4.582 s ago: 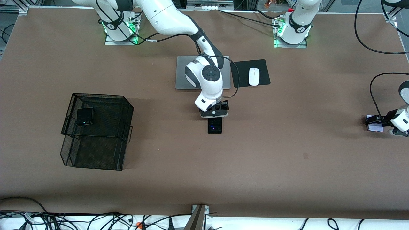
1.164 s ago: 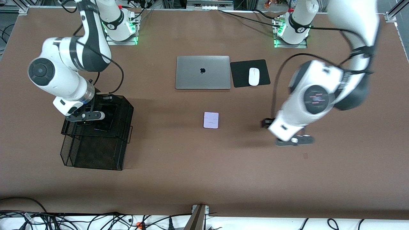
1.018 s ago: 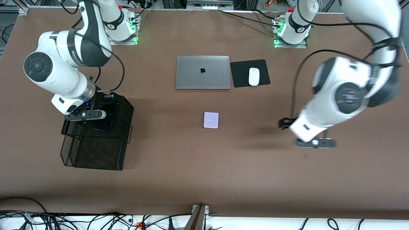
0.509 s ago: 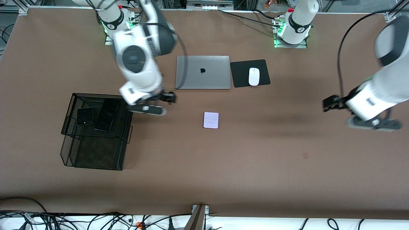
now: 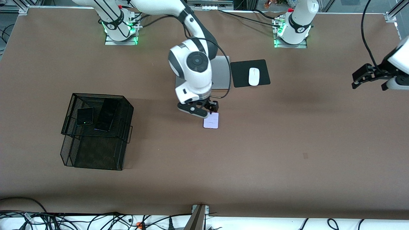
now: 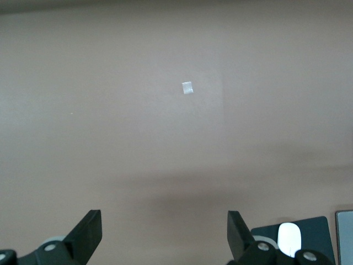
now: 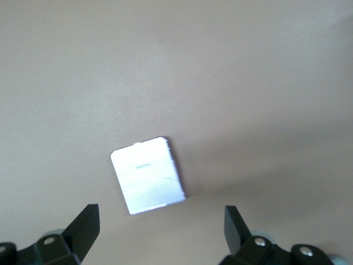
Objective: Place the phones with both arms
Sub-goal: 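Grasp and lift the white HUAWEI phone with the right gripper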
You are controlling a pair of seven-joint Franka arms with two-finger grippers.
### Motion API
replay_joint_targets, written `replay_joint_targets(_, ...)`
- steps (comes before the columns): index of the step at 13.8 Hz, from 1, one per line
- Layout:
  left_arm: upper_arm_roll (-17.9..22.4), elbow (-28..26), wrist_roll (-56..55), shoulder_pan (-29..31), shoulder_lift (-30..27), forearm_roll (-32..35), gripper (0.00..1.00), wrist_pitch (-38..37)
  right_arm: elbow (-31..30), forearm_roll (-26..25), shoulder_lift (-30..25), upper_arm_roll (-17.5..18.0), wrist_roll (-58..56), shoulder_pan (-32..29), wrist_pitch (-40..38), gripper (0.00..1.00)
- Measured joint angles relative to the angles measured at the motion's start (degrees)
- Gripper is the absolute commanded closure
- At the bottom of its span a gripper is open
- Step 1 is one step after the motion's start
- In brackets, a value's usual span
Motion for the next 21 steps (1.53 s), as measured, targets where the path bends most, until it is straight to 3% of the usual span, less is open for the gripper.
replay_joint_targets(5,-0.3,-0.4,0.0,-0.1,0.3,0.0,0.0,-0.5,1.3,-0.1,8.6,1.2,3.1,1.3,9.5,0.0)
replay_joint_targets(13,-0.2,-0.4,0.0,0.0,0.3,0.0,0.0,-2.1,1.8,-1.6,12.3,1.2,1.6,1.4,14.6,0.01)
replay_joint_targets(14,-0.2,-0.4,0.0,0.0,0.3,0.0,0.0,-2.2,1.8,-1.7,12.6,1.2,1.2,1.5,14.8,0.22)
replay_joint_targets(15,-0.2,-0.4,0.0,0.0,0.3,0.0,0.0,-2.2,1.8,-1.8,12.6,1.2,0.9,1.6,14.8,0.62)
replay_joint_targets(16,-0.2,-0.4,0.0,0.0,0.3,0.0,0.0,-2.2,1.9,-1.9,12.6,1.2,0.6,1.6,14.8,0.84)
replay_joint_targets(17,-0.2,-0.4,0.0,0.0,0.3,0.0,0.0,-2.2,2.0,-2.0,12.4,1.1,0.3,1.6,14.5,0.95)
replay_joint_targets(21,-0.3,-0.4,0.0,-0.1,0.3,0.0,0.0,-2.2,5.2,-2.0,11.6,0.1,-1.2,1.5,6.9,1.0)
